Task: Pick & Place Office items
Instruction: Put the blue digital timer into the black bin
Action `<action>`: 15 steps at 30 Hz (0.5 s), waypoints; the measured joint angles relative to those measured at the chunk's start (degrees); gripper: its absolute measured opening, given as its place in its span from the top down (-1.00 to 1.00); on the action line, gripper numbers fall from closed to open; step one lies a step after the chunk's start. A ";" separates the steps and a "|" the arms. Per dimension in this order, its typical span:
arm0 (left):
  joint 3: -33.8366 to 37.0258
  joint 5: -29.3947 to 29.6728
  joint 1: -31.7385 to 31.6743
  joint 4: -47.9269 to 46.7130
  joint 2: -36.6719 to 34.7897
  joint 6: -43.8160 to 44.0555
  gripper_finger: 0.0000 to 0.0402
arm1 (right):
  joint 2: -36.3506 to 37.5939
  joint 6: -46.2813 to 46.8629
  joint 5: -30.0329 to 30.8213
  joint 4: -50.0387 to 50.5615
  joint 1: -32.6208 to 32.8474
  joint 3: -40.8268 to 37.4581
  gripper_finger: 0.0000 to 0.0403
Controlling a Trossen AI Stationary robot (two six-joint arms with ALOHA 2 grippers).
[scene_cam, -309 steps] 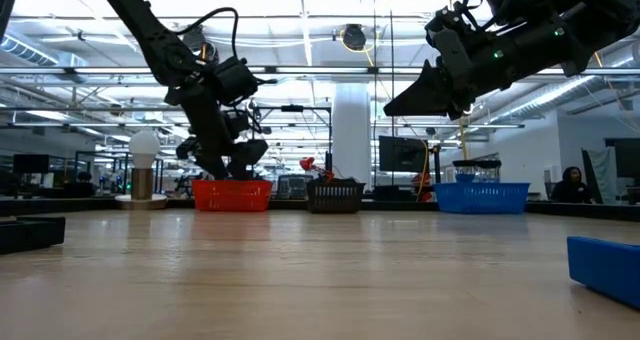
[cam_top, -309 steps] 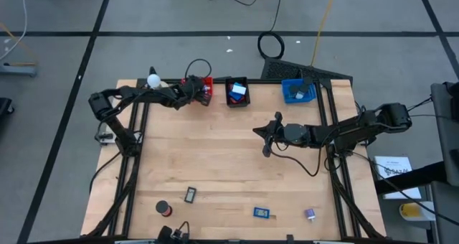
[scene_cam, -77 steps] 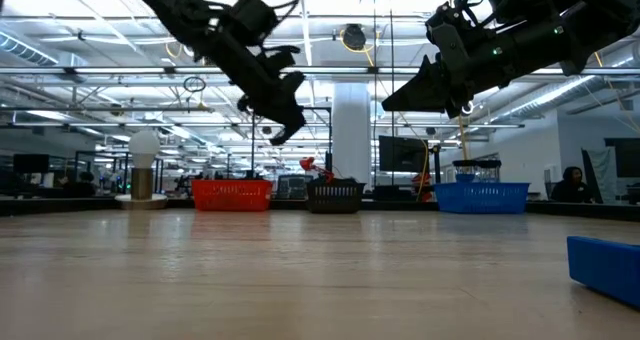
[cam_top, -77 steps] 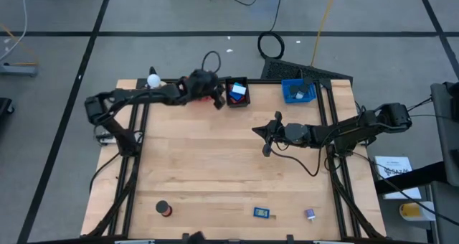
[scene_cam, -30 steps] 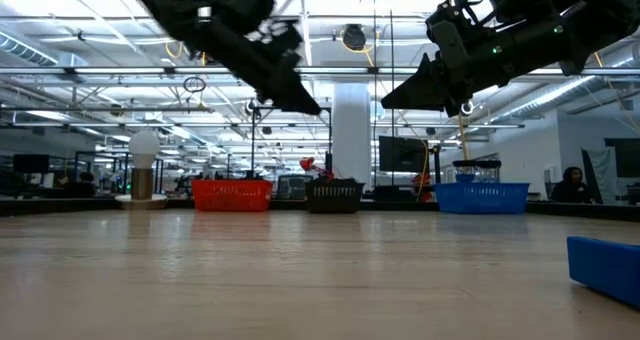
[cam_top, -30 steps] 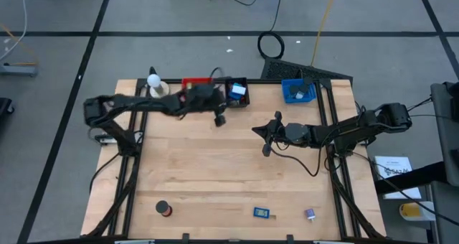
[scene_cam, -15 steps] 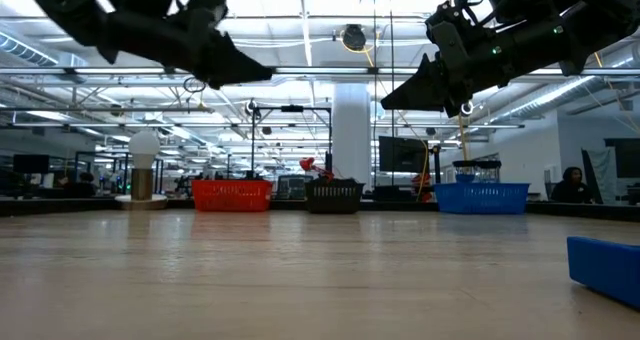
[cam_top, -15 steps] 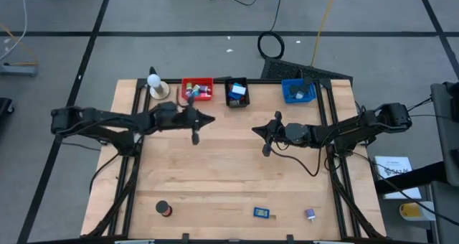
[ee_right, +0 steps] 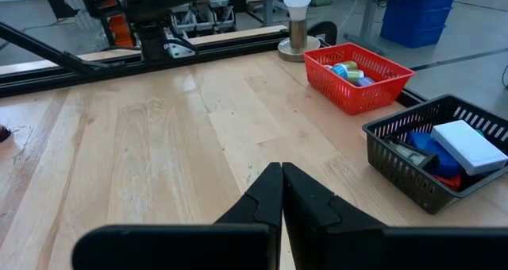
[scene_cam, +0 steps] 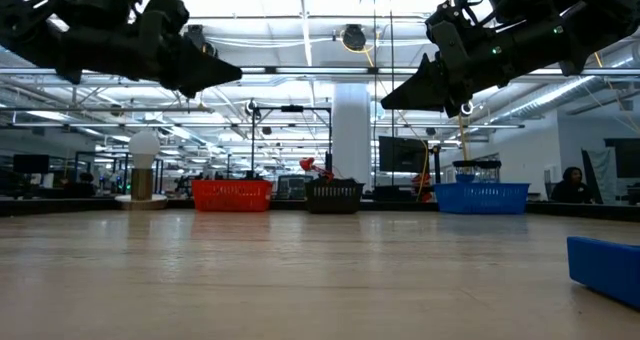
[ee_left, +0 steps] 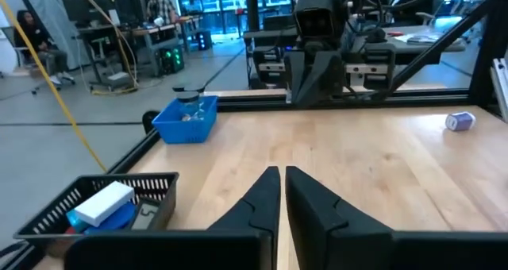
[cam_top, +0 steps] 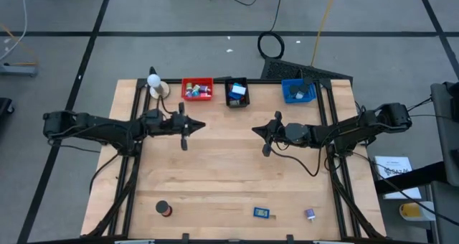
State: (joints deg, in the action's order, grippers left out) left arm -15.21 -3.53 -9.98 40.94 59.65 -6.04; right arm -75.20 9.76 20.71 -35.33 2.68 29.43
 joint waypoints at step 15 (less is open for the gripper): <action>6.72 -0.04 0.00 -0.07 -10.05 -0.11 0.97 | 0.00 0.00 0.01 -0.11 0.00 0.00 0.98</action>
State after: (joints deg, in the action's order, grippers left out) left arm -8.49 -3.57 -9.98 40.87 49.60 -6.15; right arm -75.20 9.76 20.72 -35.44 2.68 29.43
